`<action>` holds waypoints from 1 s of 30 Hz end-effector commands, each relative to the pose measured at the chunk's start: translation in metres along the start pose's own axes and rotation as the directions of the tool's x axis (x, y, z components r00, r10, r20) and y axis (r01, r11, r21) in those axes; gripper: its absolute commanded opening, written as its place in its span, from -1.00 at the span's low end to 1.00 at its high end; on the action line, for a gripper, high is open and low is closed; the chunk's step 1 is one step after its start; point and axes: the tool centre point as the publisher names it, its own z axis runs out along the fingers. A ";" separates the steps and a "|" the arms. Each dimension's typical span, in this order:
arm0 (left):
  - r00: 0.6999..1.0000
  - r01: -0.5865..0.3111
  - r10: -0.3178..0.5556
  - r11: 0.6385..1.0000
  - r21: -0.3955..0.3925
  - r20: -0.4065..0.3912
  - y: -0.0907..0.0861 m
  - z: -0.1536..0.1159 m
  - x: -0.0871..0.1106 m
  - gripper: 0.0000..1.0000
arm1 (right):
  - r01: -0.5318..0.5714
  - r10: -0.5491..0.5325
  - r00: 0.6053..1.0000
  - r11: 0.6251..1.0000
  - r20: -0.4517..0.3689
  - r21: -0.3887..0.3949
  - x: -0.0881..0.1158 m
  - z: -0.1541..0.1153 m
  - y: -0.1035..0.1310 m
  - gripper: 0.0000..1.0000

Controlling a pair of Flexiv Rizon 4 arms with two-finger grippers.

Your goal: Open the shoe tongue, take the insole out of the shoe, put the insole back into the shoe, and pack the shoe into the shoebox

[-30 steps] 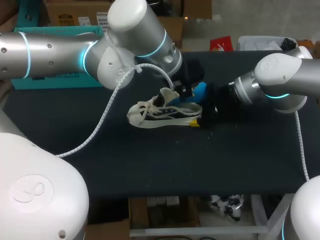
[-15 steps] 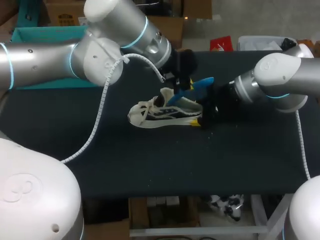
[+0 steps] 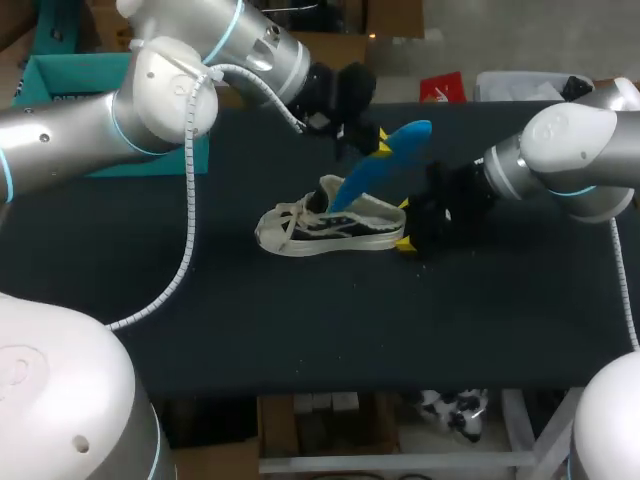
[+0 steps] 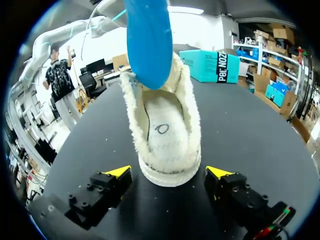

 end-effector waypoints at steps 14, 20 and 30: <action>0.964 -0.081 0.160 0.939 0.335 -0.214 -0.045 -0.035 -0.025 -1.00 | 0.057 -0.068 0.997 0.978 0.046 0.202 0.010 -0.071 0.035 1.00; 0.953 -0.134 0.225 0.913 0.385 -0.202 -0.040 -0.061 -0.018 -1.00 | 0.090 -0.098 0.995 0.951 0.012 0.296 -0.001 -0.075 0.057 1.00; 0.939 -0.187 0.294 0.872 0.452 -0.179 -0.012 -0.120 -0.010 -1.00 | 0.086 -0.086 0.996 0.885 -0.023 0.458 -0.021 -0.067 0.089 1.00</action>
